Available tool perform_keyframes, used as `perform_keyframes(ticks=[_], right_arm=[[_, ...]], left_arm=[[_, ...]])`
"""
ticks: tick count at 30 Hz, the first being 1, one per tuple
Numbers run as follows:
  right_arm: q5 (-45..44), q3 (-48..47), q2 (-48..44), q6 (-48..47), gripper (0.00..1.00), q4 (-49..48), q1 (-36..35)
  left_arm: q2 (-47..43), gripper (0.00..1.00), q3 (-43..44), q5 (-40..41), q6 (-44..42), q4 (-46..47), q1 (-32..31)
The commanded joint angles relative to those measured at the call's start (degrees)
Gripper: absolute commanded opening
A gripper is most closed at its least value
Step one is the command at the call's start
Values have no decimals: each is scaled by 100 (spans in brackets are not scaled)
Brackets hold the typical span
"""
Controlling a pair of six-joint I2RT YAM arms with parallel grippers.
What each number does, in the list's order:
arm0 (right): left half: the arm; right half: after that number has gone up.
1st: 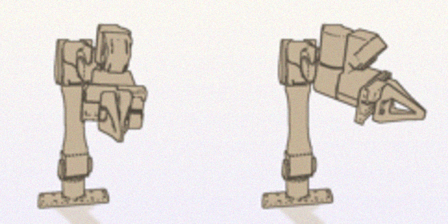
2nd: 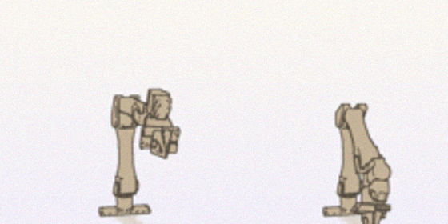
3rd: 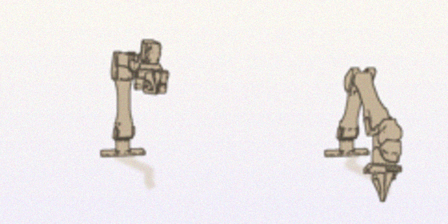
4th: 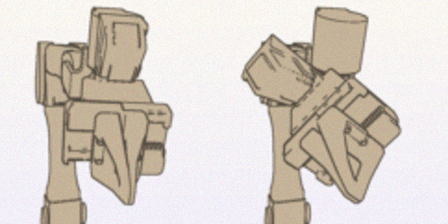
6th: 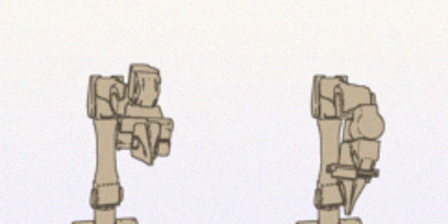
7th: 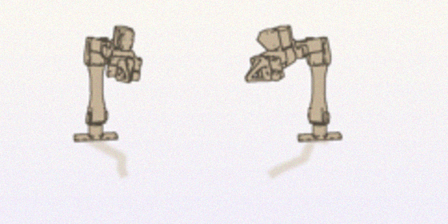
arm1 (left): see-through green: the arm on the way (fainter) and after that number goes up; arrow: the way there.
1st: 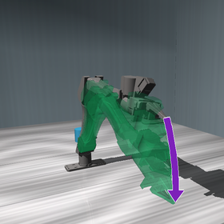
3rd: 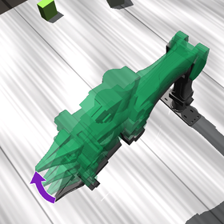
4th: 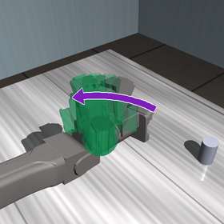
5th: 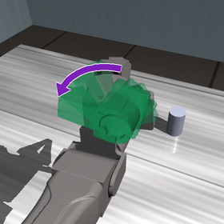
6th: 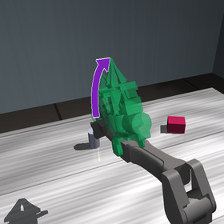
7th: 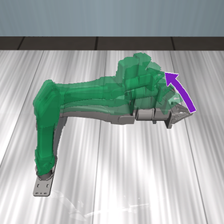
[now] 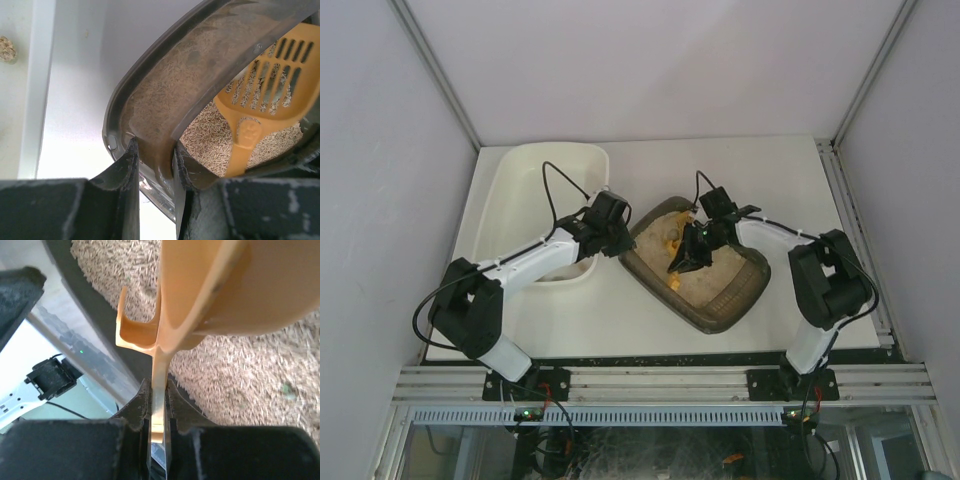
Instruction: Clean the litter box
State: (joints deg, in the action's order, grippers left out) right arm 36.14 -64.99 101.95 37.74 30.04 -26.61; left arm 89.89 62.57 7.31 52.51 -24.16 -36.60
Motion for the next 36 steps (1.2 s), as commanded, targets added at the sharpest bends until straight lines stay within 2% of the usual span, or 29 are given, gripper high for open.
perform_keyframes(ticks=[1,7,11,13,15,17,20,24,26,28,31,34,36], right_arm=[[322,414,-872,178,0,-330,85],[376,1006,-1623,129,0,-391,202],[715,1607,-2060,281,0,-901,323],[893,1887,-2252,384,0,-1219,347],[1049,2150,-2457,509,0,-1580,352],[1190,2391,-2669,639,0,-1933,345],[1277,2612,-3028,570,0,-2150,322],[1259,2927,-3473,477,0,-2313,287],[1251,3258,-3676,631,0,-2636,332],[1094,3566,-3875,792,0,-2994,334],[1064,3744,-3975,865,0,-3273,130],[1233,3910,-4160,985,0,-3543,334],[1003,4130,-4451,943,0,-3673,375]], left_arm=[[-206,0,-113,-638,396,496,1],[-189,0,-100,-551,365,529,120],[-229,0,-140,-449,323,575,165],[-194,3,-117,-426,298,571,183],[-153,14,-96,-388,294,554,188],[-96,32,-80,-348,284,555,188],[-23,55,-31,-288,232,546,188],[210,65,153,-581,9,592,220],[343,74,323,-810,-94,512,325],[369,98,424,-885,-166,479,439],[291,100,514,-796,-322,448,552],[165,100,445,-769,-415,552,621],[75,100,344,-742,-456,665,644]])
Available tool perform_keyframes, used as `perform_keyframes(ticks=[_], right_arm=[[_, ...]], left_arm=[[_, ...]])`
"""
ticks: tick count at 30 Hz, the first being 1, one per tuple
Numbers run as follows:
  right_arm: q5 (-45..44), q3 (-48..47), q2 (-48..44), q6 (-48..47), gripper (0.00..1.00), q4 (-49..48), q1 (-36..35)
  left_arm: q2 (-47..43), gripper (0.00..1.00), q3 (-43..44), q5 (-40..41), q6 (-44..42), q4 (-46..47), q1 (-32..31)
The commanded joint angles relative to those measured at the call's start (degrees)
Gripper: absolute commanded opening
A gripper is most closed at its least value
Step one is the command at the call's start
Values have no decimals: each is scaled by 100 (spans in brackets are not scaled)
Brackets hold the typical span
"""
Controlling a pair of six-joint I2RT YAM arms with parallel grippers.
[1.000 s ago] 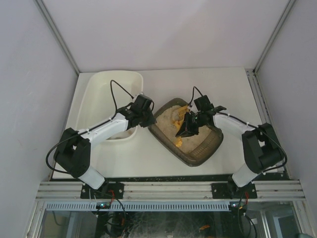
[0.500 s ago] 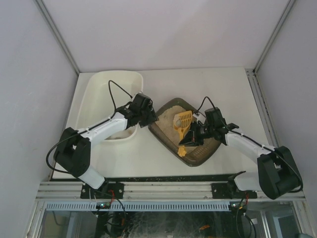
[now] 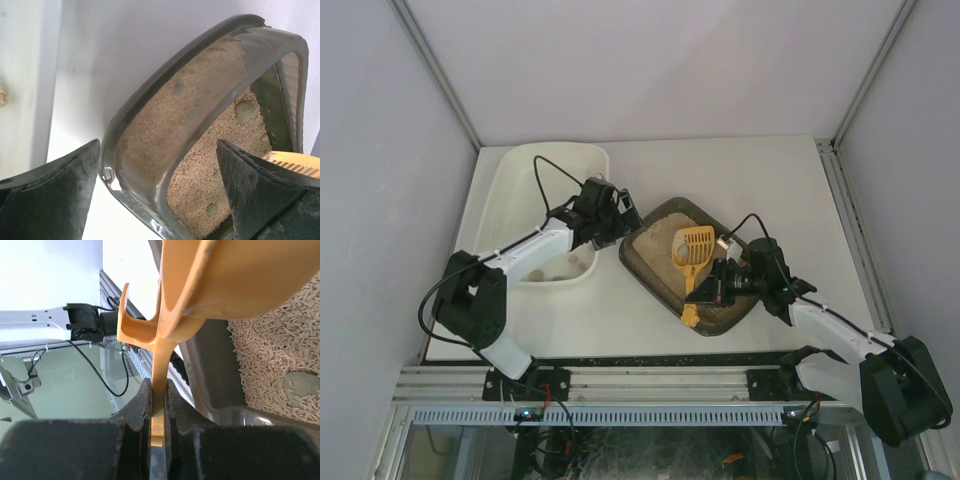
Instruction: Clean the litter box
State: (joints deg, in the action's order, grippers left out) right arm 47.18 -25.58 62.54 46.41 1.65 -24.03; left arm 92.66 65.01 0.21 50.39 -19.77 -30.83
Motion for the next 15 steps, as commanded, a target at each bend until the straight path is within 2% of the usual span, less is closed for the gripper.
perform_keyframes(ticks=[1,3,6,9,12,13,15], right_arm=[[-283,223,-623,-83,0,-754,19],[-46,237,-629,-192,0,-756,2],[28,524,-969,66,0,-1171,464],[324,693,-859,196,0,-1469,344],[698,1395,-823,1191,0,-2938,1047],[578,1444,-891,1227,0,-2984,959],[331,1088,-961,719,0,-2169,386]], left_arm=[[-242,100,50,-18,-259,267,81],[-294,100,-49,23,-302,364,77],[-314,100,-96,43,-336,429,80],[-266,100,-47,29,-346,395,77],[-189,100,15,20,-337,317,78],[-183,100,27,5,-337,316,77],[-176,100,29,-17,-346,316,77]])
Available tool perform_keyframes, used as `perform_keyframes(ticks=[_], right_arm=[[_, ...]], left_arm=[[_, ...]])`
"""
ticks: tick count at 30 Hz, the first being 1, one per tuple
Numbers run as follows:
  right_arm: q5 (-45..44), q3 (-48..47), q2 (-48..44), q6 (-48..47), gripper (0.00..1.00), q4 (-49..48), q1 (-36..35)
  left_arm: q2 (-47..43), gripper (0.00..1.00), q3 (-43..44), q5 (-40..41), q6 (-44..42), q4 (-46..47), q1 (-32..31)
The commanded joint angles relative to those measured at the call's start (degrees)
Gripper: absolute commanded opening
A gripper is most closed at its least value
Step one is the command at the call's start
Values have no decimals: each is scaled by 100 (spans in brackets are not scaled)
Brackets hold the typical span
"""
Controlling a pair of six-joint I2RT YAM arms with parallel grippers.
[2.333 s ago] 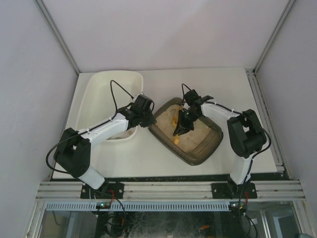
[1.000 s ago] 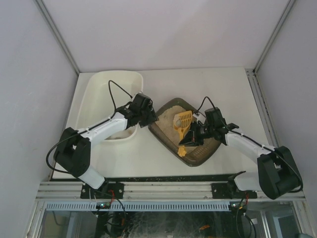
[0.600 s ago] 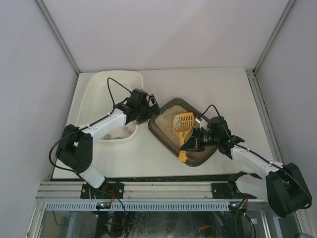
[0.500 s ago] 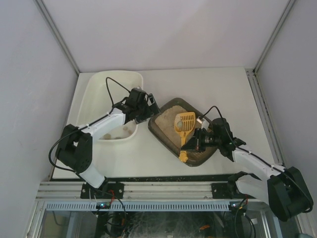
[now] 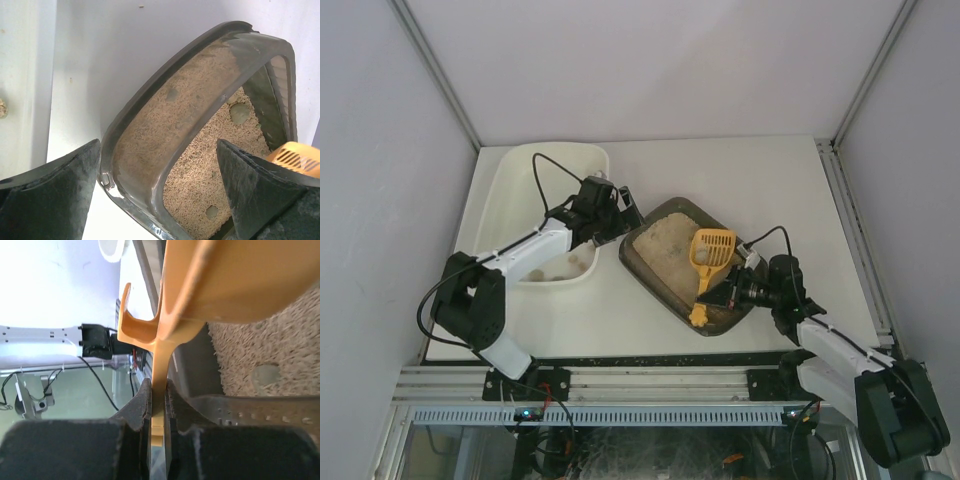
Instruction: Clean the litter box
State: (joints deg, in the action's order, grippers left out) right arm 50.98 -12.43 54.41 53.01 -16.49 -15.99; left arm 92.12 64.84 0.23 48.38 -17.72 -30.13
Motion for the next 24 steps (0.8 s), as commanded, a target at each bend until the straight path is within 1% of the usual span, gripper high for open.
perform_keyframes(ticks=[1,3,4,7,8,10,11,13,14,16,17,19,20,22,23,24], right_arm=[[-34,-305,-169,11,0,-329,-485],[60,-172,-300,273,0,-584,-135],[-2,-153,-381,300,0,-557,-58],[-112,-324,-313,163,0,-298,-393],[14,-302,-260,331,0,-489,-309],[150,-73,-293,601,0,-863,114],[44,-66,-328,511,0,-744,107],[-216,-298,-245,196,0,-328,-390],[-178,-341,-153,274,0,-372,-510],[-8,-124,-69,660,0,-988,-209],[-156,-115,-115,579,0,-966,-199],[-464,-409,-124,95,0,-240,-765],[-375,-405,-60,147,0,-251,-787],[-122,-78,-3,654,0,-1023,-231],[-168,25,-66,761,0,-1168,-120],[-337,-130,-119,549,0,-729,-321]], left_arm=[[-123,100,42,-27,-145,110,9],[-112,100,33,-43,-145,118,13],[-107,100,44,-47,-149,119,12],[-120,100,61,-87,-190,121,10],[-127,100,68,-109,-196,119,8],[-176,100,52,-116,-197,147,13],[-210,100,28,-105,-197,180,8],[-276,100,12,-58,-196,198,7],[-308,100,16,-39,-193,180,12],[-368,100,50,44,-121,58,10],[-404,100,67,104,-77,9,12],[-481,100,115,214,-34,-106,9],[-519,100,169,302,-4,-219,14],[-594,100,311,453,-18,-381,16],[-629,100,371,546,-59,-449,20],[-670,100,442,596,-132,-496,27]])
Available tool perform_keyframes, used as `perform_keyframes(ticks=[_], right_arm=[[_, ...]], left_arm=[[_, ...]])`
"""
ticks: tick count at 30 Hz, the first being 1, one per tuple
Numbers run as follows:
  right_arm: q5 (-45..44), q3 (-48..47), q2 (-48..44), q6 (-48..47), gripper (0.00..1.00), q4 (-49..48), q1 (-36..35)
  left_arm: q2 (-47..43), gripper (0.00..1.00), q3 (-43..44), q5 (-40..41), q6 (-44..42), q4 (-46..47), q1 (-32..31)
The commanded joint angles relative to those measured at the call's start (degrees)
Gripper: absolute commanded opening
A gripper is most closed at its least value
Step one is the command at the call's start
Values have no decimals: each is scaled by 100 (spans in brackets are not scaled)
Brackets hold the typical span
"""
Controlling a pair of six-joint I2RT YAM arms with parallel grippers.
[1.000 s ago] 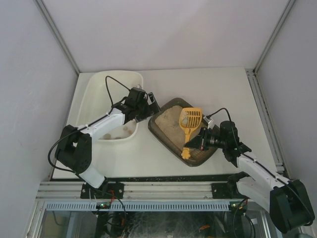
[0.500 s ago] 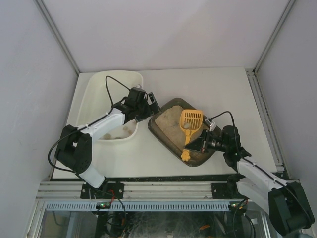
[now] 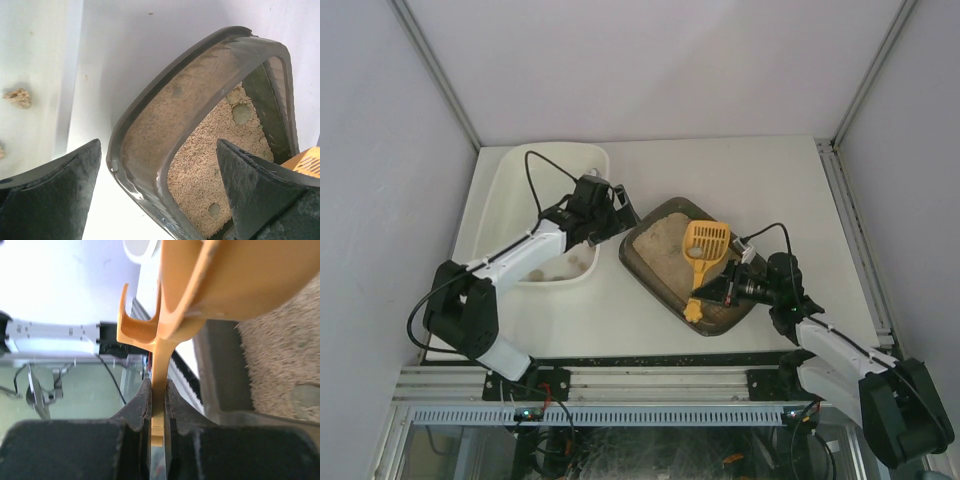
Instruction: Clean the litter box
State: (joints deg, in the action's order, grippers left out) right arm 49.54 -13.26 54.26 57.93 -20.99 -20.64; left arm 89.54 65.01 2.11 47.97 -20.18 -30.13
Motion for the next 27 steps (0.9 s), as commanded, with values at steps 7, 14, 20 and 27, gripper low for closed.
perform_keyframes(ticks=[7,14,20,27], right_arm=[[-393,-633,-194,-503,0,520,-20],[-600,-1832,351,-1107,0,1617,-322],[-836,-4316,1909,-2092,0,3408,-1092],[-1152,-7581,4540,-2843,0,5127,-1941]], left_arm=[[-565,100,1773,526,-1578,-1138,347],[-714,100,3070,-535,-2426,-1997,1967],[309,99,4516,-1700,-3409,-3789,3492],[-76,98,3360,-2241,-3317,-3601,4775]])
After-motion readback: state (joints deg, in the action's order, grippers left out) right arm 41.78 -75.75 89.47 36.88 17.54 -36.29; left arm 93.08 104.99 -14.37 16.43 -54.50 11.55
